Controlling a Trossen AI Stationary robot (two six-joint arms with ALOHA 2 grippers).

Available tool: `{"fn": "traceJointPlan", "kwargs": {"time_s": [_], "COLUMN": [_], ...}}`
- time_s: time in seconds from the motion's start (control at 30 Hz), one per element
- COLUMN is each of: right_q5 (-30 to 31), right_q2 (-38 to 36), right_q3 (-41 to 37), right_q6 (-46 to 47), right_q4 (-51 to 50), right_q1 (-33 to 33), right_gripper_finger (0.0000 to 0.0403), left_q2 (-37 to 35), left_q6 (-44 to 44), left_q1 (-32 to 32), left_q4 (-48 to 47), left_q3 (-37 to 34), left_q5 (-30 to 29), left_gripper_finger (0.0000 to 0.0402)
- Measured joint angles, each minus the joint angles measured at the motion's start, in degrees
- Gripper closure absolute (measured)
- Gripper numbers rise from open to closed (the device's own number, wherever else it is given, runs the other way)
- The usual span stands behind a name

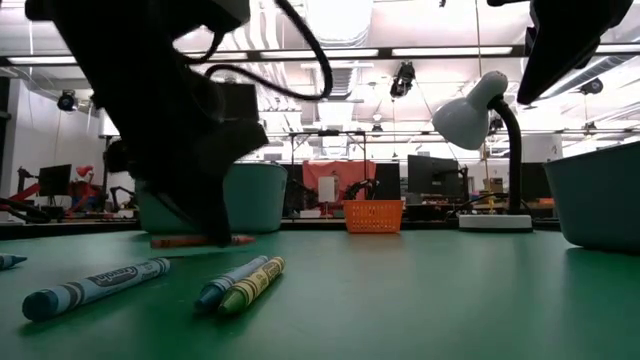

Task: Sort crayons
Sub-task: Put the orange crayon into the green bin

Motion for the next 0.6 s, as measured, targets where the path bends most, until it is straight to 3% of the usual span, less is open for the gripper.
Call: {"fn": "traceJointPlan", "kwargs": {"time_s": [0.4, 0.6], "right_q5": [0.04, -0.05], "right_q2": [-0.12, -0.12], "right_q3": [0.02, 0.88], "right_q6": [-0.85, -2.55], "right_q4": [0.99, 2.74], "right_q1": [-0.04, -1.68], "right_gripper_finger": [0.0339, 0.0344], "left_q2": [-15.45, -26.51], "left_q6": [17.96, 32.12], "left_q1": [4.19, 12.84], "left_q4": [-6.68, -12.88], "left_q3": [0.01, 0.04], "left_q5": [-0.81, -1.14], "left_gripper_finger": [0.04, 0.04]}}
